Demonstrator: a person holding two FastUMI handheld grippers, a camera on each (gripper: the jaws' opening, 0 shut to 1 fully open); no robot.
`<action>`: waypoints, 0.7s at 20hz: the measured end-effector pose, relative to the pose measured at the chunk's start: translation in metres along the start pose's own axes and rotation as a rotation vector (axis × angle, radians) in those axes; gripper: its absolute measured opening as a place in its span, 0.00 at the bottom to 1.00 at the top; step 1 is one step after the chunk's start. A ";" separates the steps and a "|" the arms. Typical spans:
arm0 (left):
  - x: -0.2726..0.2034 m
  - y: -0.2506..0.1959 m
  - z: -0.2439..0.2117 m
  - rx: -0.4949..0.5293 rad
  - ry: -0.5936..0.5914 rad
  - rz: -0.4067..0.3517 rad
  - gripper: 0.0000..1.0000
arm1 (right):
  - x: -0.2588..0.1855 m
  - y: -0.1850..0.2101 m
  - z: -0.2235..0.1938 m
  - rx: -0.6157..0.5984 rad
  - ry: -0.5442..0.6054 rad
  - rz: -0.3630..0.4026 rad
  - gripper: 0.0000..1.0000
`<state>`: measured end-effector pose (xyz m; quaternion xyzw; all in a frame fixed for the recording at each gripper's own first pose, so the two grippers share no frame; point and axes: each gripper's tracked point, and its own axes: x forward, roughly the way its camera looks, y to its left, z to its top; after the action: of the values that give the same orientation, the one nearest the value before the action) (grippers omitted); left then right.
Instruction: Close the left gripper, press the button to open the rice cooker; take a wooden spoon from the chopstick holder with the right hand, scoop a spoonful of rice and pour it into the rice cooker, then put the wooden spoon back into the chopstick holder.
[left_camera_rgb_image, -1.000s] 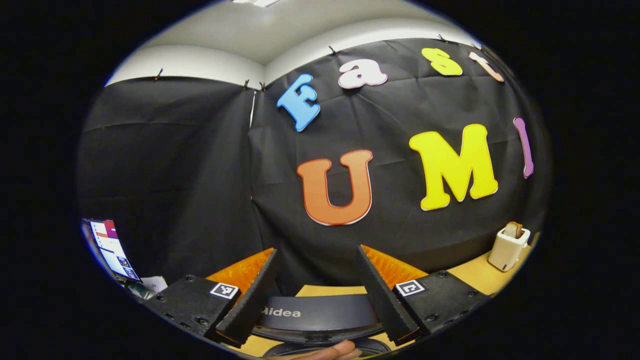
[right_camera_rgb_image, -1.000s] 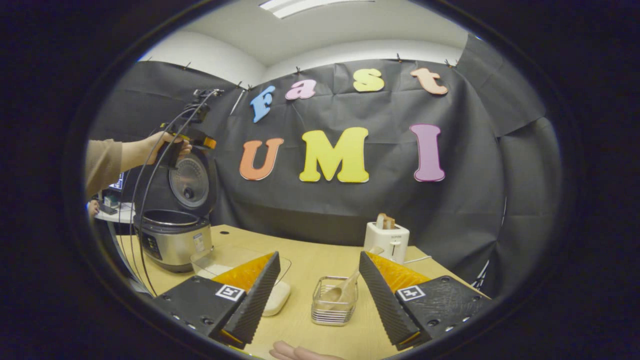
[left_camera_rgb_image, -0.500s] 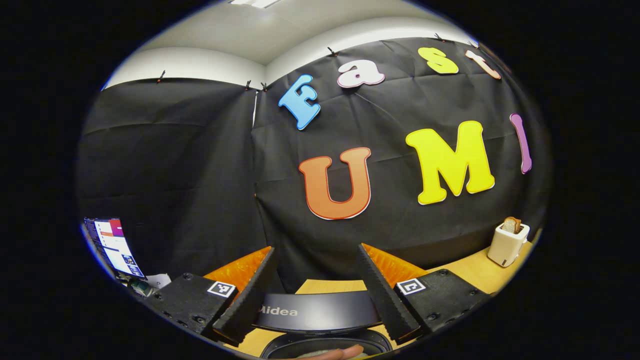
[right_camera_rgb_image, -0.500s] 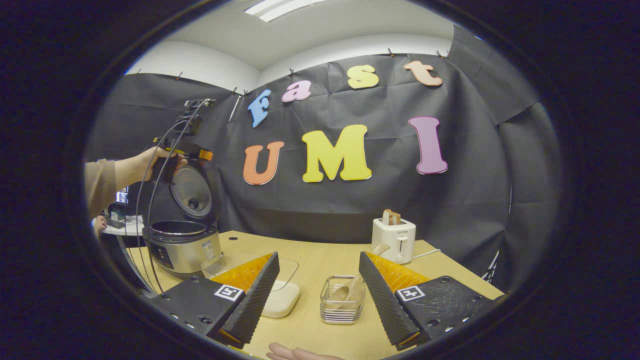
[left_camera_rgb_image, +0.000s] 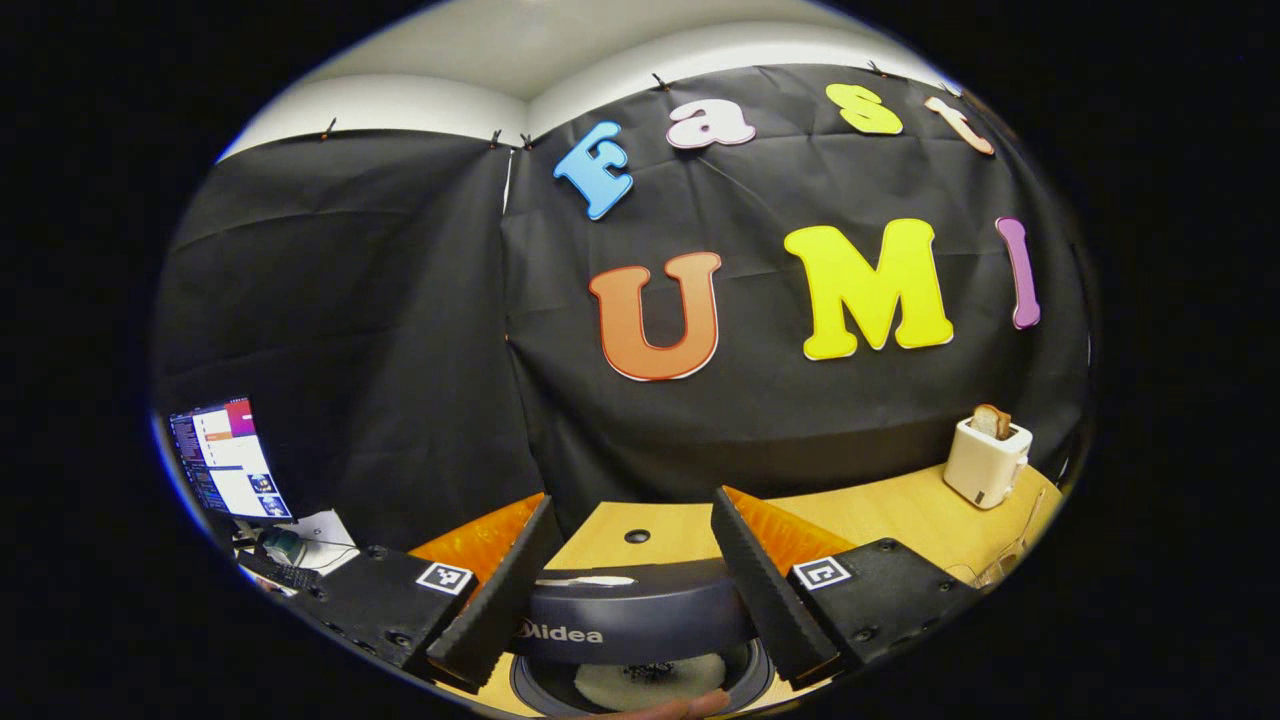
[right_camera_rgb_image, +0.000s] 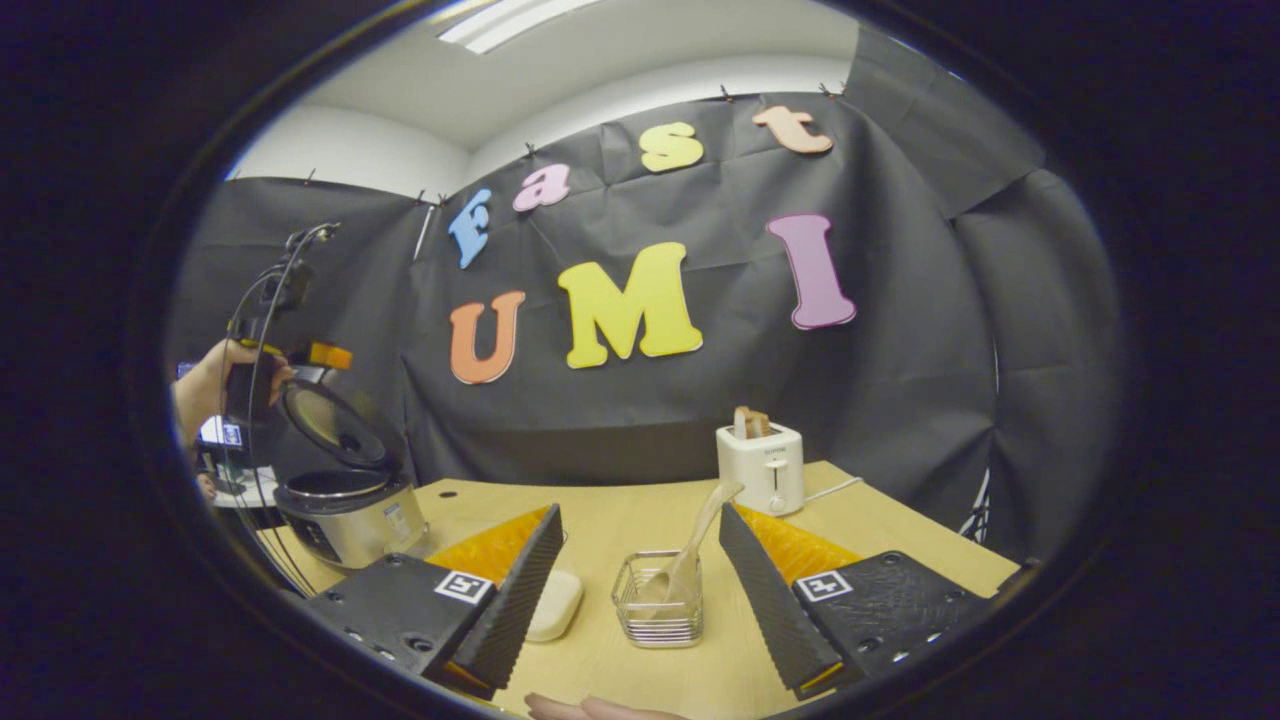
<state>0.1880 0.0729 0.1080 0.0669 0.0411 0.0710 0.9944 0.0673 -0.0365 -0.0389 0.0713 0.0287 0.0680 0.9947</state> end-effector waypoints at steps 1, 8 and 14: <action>-0.006 -0.002 -0.007 -0.008 0.010 -0.016 1.00 | 0.000 -0.001 -0.001 0.020 0.002 0.009 0.96; -0.038 -0.015 -0.060 -0.053 0.017 -0.065 0.98 | -0.006 -0.003 0.008 -0.024 -0.020 -0.018 0.92; -0.052 -0.021 -0.104 -0.082 0.055 -0.080 0.98 | -0.009 0.002 0.012 -0.034 -0.052 -0.023 0.96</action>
<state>0.1296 0.0582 0.0061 0.0225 0.0681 0.0348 0.9968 0.0593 -0.0374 -0.0262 0.0558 0.0025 0.0552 0.9969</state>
